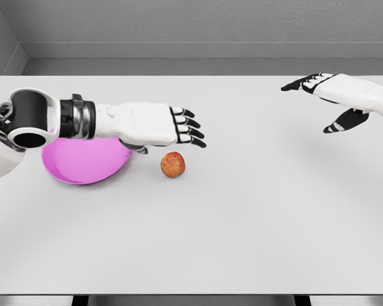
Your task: Put the apple on the plate with both arms
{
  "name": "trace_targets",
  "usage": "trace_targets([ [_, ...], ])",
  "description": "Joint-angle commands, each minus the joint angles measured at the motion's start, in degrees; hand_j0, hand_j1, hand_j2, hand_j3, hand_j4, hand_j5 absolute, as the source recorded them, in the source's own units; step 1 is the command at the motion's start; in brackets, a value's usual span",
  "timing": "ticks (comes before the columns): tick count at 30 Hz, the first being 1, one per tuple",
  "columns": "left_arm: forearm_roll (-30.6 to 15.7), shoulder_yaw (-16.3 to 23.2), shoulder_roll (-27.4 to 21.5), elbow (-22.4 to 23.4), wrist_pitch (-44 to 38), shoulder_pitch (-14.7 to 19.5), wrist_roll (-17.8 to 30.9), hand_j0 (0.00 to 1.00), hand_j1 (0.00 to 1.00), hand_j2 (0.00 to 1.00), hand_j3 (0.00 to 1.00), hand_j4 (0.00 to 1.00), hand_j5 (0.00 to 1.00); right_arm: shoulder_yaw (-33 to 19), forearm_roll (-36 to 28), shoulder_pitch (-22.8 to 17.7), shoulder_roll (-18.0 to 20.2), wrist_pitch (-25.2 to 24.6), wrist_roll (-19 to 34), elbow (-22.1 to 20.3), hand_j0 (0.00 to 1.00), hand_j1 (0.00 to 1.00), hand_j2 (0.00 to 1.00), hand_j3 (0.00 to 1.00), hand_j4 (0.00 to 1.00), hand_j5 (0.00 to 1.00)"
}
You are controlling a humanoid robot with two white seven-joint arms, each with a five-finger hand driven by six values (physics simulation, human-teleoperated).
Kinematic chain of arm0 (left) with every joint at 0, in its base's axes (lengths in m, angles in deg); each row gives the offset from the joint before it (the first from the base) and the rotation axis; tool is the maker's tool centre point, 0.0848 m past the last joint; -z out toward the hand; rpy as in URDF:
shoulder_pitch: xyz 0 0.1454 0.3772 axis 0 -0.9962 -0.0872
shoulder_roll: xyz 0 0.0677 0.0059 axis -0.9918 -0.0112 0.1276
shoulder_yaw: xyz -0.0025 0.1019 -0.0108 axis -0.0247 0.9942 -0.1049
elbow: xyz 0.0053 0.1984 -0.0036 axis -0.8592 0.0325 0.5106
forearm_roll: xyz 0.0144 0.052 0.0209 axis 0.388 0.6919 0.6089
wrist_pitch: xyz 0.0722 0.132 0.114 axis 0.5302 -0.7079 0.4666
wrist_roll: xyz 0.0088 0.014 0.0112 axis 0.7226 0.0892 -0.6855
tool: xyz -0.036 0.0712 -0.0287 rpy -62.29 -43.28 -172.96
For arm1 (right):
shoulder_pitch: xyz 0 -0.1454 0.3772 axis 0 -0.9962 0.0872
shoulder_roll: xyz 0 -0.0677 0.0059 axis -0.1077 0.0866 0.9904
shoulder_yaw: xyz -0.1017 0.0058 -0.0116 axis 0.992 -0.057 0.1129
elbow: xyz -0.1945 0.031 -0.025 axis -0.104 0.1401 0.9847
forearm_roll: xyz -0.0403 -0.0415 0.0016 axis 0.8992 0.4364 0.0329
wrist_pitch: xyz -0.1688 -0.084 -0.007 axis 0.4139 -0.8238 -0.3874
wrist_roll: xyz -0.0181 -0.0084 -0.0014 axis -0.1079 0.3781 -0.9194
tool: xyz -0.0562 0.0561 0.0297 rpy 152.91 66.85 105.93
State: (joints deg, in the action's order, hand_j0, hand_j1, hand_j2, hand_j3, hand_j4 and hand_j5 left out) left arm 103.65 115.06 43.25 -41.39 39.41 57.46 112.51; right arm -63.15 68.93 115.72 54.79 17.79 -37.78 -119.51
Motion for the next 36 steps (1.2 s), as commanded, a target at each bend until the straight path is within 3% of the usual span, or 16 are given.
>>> trace_targets([
  [1,0.65,2.58,4.35,3.65,-0.09,0.0,0.33,1.0,1.0,1.0,1.0,1.0,1.0,0.06,-0.18,0.0,-0.08,-0.09,-0.03,0.06,1.0,1.0,1.0,1.0,1.0,1.0],
  [14,2.68,4.33,1.8,4.35,-0.09,-0.35,0.33,1.0,1.0,1.0,1.0,1.0,1.0,0.06,-0.18,-0.62,0.36,-0.09,-0.03,-0.02,1.0,1.0,1.0,1.0,1.0,1.0],
  [18,3.82,4.33,2.06,6.81,-0.09,-0.17,0.33,1.0,1.0,1.0,1.0,1.0,1.0,0.06,-0.18,-0.62,0.36,-0.09,-0.03,-0.11,1.0,1.0,1.0,1.0,1.0,1.0],
  [27,9.44,5.04,2.68,6.99,-0.09,-0.79,0.33,1.0,1.0,1.0,1.0,1.0,1.0,0.06,-0.18,-0.7,0.36,-0.09,-0.03,-0.11,1.0,1.0,1.0,1.0,1.0,1.0],
  [29,9.36,6.09,3.56,8.84,-0.09,-0.7,0.33,1.0,1.0,1.0,1.0,1.0,1.0,0.06,-0.18,-0.7,0.36,-0.09,-0.03,0.06,1.0,1.0,1.0,1.0,1.0,1.0],
  [36,9.27,7.15,3.64,8.66,-0.09,-0.79,0.33,1.0,1.0,1.0,1.0,1.0,1.0,0.06,-0.18,-0.7,0.36,-0.09,-0.03,0.06,1.0,1.0,1.0,1.0,1.0,1.0],
])
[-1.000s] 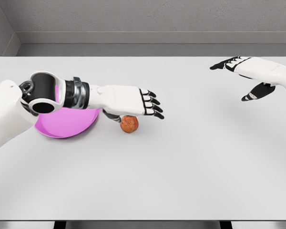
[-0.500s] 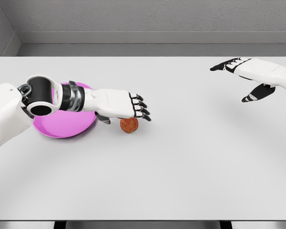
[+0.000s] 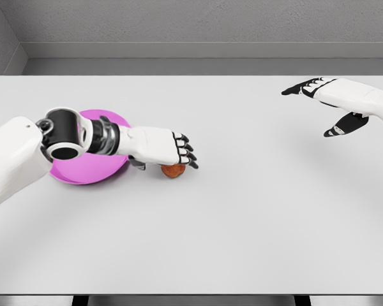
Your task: Put the apple on the plate with both arms
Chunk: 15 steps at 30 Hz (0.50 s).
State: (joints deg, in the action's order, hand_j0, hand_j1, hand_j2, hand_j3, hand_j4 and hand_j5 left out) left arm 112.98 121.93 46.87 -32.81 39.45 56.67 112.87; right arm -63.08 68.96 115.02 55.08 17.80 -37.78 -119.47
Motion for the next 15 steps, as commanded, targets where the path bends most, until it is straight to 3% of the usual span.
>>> trace_targets([
  [1,-0.06,0.27,0.12,0.08,-0.13,0.0,-0.03,1.0,1.0,1.0,1.0,1.0,1.0,-0.02,-0.21,0.0,0.06,-0.1,-0.03,0.02,1.0,1.0,1.0,1.0,1.0,1.0],
  [13,0.12,1.5,2.23,2.45,-0.13,0.44,-0.03,1.0,1.0,1.0,1.0,1.0,1.0,-0.01,-0.21,-0.09,0.06,-0.1,-0.03,-0.06,1.0,1.0,1.0,1.0,1.0,1.0],
  [15,0.12,1.5,2.23,2.54,-0.13,0.44,-0.03,0.96,0.96,0.96,0.96,0.96,0.96,-0.02,-0.22,0.0,0.06,-0.1,-0.03,0.02,1.0,1.0,1.0,1.0,1.0,1.0],
])
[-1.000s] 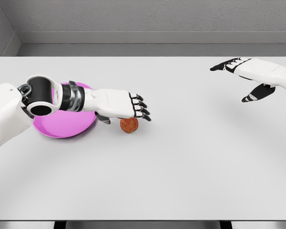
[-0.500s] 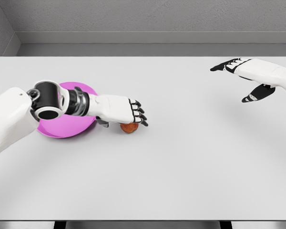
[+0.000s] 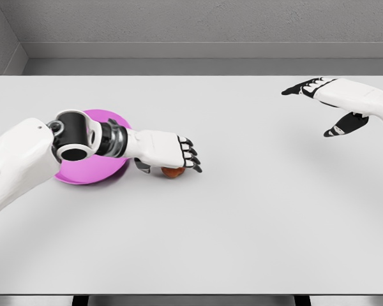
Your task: Put the apple on the plate with both arms
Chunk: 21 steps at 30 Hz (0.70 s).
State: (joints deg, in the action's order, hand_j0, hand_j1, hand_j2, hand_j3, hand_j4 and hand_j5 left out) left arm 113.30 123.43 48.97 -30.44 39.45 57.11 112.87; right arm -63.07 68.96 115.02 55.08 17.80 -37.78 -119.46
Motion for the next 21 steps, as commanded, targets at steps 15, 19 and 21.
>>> trace_targets([
  [15,1.46,0.18,-0.14,0.87,-0.13,0.18,-0.02,0.29,0.29,0.29,0.29,0.29,0.29,-0.02,-0.21,0.0,0.06,-0.1,-0.03,0.1,1.0,1.0,1.0,1.0,1.0,1.0],
  [19,1.73,-0.08,-0.14,0.87,-0.13,0.26,-0.02,0.28,0.28,0.28,0.28,0.28,0.28,-0.02,-0.3,0.0,0.06,-0.1,-0.03,0.1,1.0,1.0,1.0,1.0,1.0,1.0],
  [21,-2.14,-0.43,-0.4,0.79,-0.13,0.26,-0.02,0.29,0.29,0.29,0.29,0.29,0.29,-0.02,-0.3,0.0,0.06,-0.1,-0.03,0.1,1.0,1.0,1.0,1.0,1.0,1.0],
])
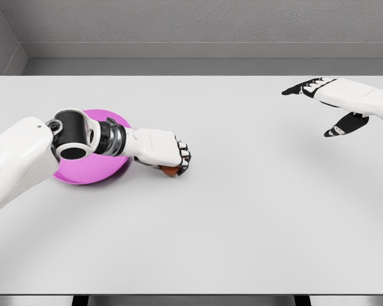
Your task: Put the apple on the plate with both arms
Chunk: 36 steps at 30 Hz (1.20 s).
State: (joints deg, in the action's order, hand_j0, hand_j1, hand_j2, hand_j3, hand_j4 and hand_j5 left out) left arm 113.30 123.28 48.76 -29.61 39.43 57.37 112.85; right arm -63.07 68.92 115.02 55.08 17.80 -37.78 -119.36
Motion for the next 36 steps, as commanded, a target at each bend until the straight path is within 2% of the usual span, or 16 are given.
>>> trace_targets([
  [1,-3.71,-0.37,-0.36,-0.04,-0.11,0.09,-0.01,0.29,0.29,0.29,0.29,0.29,0.29,-0.02,-0.26,0.0,0.06,-0.1,-0.03,-0.01,1.0,1.0,1.0,1.0,1.0,1.0],
  [4,-6.88,-2.56,-0.8,-0.13,-0.11,-0.18,-0.01,0.29,0.29,0.29,0.29,0.29,0.29,-0.02,-0.26,0.0,0.06,-0.1,-0.03,-0.01,1.0,1.0,1.0,1.0,1.0,1.0],
  [7,-7.76,-5.55,-0.98,-0.13,-0.11,-0.62,-0.01,0.29,0.29,0.29,0.29,0.29,0.29,-0.02,-0.26,-0.35,0.06,-0.1,-0.03,-0.09,1.0,1.0,1.0,1.0,1.0,1.0],
  [9,-9.51,-7.04,-2.47,-0.48,-0.11,-0.62,-0.01,0.29,0.29,0.29,0.29,0.29,0.29,-0.02,-0.17,-0.35,0.06,-0.1,-0.03,-0.09,1.0,1.0,1.0,1.0,1.0,1.0],
  [11,-10.57,-9.86,-6.08,-0.74,-0.11,-0.7,-0.01,0.29,0.29,0.29,0.29,0.29,0.29,-0.02,-0.17,-0.35,0.15,-0.1,-0.03,-0.09,1.0,1.0,1.0,1.0,1.0,1.0],
  [13,-11.36,-11.88,-7.13,-1.09,-0.11,-0.7,-0.01,0.29,0.29,0.29,0.29,0.29,0.29,-0.02,-0.17,-0.35,0.06,-0.1,-0.03,-0.01,1.0,1.0,1.0,1.0,1.0,1.0],
  [16,-13.91,-12.41,-12.58,-4.78,-0.11,-0.79,-0.01,0.29,0.29,0.29,0.29,0.29,0.29,-0.02,-0.17,-0.35,0.15,-0.1,-0.03,-0.01,1.0,1.0,1.0,1.0,1.0,1.0],
  [21,-14.35,-13.46,-18.03,-5.23,-0.11,-1.67,-0.01,0.29,0.29,0.29,0.29,0.29,0.29,-0.02,-0.26,-0.35,0.06,-0.1,-0.03,-0.18,1.0,1.0,1.0,1.0,1.0,1.0],
  [26,-13.3,-13.46,-19.0,-4.43,-0.11,-5.36,-0.01,0.3,0.3,0.3,0.3,0.3,0.3,-0.02,-0.17,-0.44,0.06,-0.1,-0.03,0.08,1.0,1.0,1.0,1.0,1.0,1.0],
  [29,-11.8,-13.46,-18.47,-1.89,-0.11,-6.06,-0.01,0.3,0.3,0.3,0.3,0.3,0.3,-0.02,-0.17,-0.44,0.06,-0.1,-0.03,0.17,1.0,1.0,1.0,1.0,1.0,1.0],
  [33,-11.1,-13.46,-17.68,-1.62,-0.11,-6.24,-0.01,0.32,0.32,0.32,0.32,0.32,0.32,-0.02,-0.26,-0.44,0.06,-0.1,-0.03,0.17,1.0,1.0,1.0,1.0,1.0,1.0],
  [34,-11.1,-13.46,-17.68,-1.62,-0.11,-6.24,-0.01,0.35,0.35,0.35,0.35,0.35,0.35,-0.02,-0.26,-0.44,0.06,-0.1,-0.03,0.17,1.0,1.0,1.0,1.0,1.0,1.0],
  [36,-10.48,-13.46,-16.71,-0.22,-0.11,-6.15,-0.01,0.73,0.73,0.73,0.73,0.73,0.73,-0.02,-0.26,-0.35,0.06,-0.1,-0.03,0.26,1.0,1.0,1.0,1.0,1.0,1.0],
])
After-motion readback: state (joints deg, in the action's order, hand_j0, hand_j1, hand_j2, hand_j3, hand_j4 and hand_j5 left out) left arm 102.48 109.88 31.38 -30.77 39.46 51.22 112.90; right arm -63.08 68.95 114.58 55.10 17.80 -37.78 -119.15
